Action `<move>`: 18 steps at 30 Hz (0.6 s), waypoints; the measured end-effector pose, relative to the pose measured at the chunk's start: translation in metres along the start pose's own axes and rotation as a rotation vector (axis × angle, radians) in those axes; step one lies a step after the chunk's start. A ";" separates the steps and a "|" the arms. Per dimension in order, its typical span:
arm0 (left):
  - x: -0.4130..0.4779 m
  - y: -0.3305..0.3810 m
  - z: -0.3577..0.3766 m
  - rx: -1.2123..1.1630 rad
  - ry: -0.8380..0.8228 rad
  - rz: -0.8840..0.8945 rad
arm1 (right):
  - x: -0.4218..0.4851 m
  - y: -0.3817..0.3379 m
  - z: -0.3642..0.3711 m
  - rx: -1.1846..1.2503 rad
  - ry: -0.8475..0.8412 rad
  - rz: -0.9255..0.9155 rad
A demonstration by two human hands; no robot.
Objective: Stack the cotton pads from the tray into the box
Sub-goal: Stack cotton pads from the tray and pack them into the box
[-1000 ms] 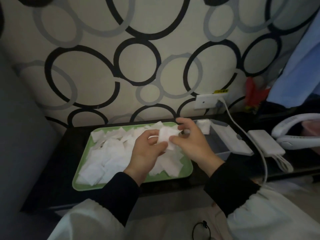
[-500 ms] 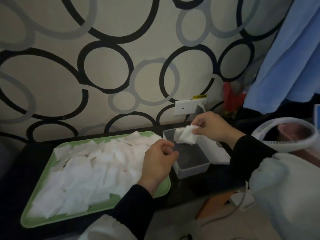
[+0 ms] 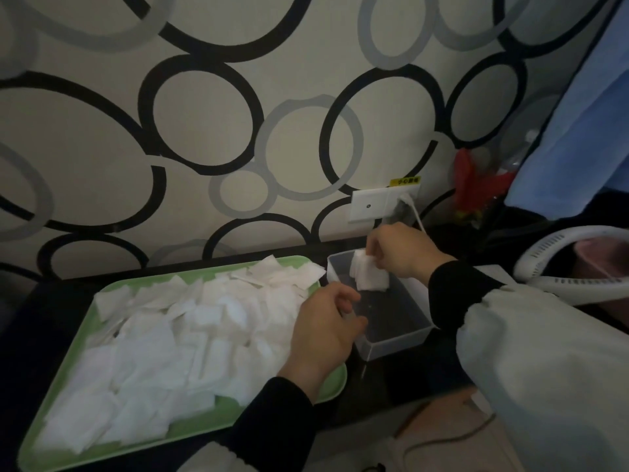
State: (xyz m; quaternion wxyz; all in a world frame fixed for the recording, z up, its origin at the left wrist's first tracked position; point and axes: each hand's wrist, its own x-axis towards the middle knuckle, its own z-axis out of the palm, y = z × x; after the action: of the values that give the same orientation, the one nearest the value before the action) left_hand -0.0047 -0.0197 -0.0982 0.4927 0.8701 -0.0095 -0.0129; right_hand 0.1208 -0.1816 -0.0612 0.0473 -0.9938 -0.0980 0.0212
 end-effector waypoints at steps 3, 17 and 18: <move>-0.002 -0.002 -0.005 -0.020 0.011 0.013 | -0.008 0.000 0.003 0.014 0.063 0.039; -0.047 -0.030 -0.100 0.036 0.186 -0.025 | -0.114 -0.102 -0.028 0.531 0.095 -0.094; -0.051 -0.034 -0.106 0.047 0.192 -0.029 | -0.117 -0.112 -0.020 0.549 0.035 -0.095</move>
State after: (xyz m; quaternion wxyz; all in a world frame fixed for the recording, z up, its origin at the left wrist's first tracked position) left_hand -0.0522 0.0901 -0.0717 0.4704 0.8787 0.0500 0.0639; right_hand -0.0144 -0.0970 -0.0260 0.3173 -0.9383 -0.1344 0.0277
